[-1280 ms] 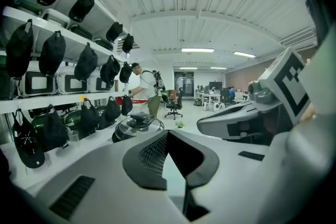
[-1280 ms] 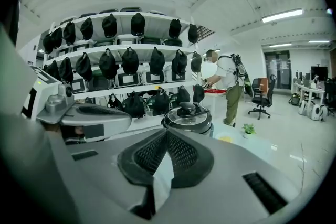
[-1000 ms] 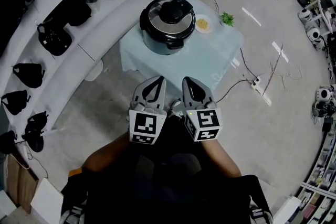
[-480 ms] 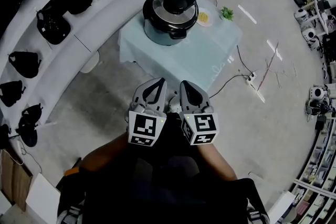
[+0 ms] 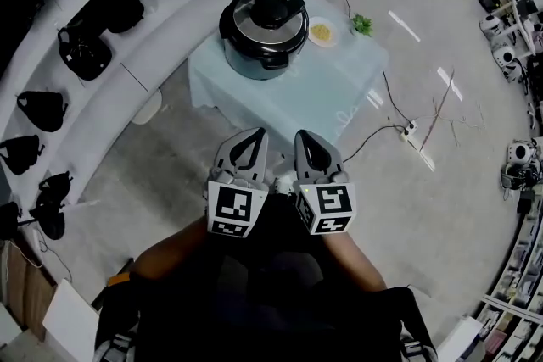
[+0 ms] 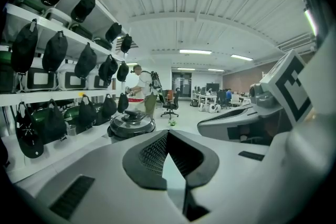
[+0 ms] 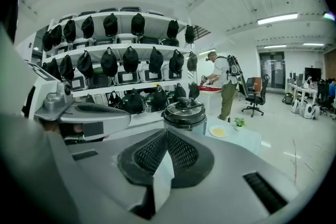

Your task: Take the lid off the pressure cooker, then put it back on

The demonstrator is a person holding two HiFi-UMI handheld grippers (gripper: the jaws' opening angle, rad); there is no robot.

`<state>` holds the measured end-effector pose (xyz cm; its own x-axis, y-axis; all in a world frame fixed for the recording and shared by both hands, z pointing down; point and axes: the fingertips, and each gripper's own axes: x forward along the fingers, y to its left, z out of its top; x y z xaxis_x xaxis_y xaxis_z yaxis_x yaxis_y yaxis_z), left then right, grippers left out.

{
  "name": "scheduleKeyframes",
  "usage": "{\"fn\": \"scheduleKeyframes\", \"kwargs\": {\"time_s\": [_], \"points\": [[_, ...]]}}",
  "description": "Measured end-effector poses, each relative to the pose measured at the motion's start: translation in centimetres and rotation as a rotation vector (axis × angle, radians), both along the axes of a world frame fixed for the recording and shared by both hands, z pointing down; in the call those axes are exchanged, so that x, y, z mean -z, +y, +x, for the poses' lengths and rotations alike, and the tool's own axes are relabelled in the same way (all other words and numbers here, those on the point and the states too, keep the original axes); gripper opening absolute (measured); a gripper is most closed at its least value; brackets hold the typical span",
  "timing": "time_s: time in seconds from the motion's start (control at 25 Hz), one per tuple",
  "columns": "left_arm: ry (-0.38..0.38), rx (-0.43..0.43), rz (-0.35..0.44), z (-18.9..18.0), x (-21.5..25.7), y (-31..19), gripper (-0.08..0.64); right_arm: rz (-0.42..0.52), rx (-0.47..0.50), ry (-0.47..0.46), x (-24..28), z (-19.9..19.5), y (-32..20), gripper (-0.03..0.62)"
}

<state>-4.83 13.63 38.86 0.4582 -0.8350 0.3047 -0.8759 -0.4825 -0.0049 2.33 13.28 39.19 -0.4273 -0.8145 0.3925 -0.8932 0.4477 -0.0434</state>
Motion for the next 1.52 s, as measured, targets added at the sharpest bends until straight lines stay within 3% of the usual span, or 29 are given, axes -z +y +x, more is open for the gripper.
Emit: {"fn": "scheduleKeyframes", "kwargs": {"time_s": [0.64,1.52], "points": [[-0.027,-0.03,0.012,5.7,0.5,-1.5,0.008,0.005,-0.017,-0.017,0.1,5.8,-0.8,0.02],[-0.032,-0.02,0.007,6.4,0.1,-0.9,0.008,-0.012,-0.029,-0.02,-0.5,7.0,-0.2,0.019]]}}
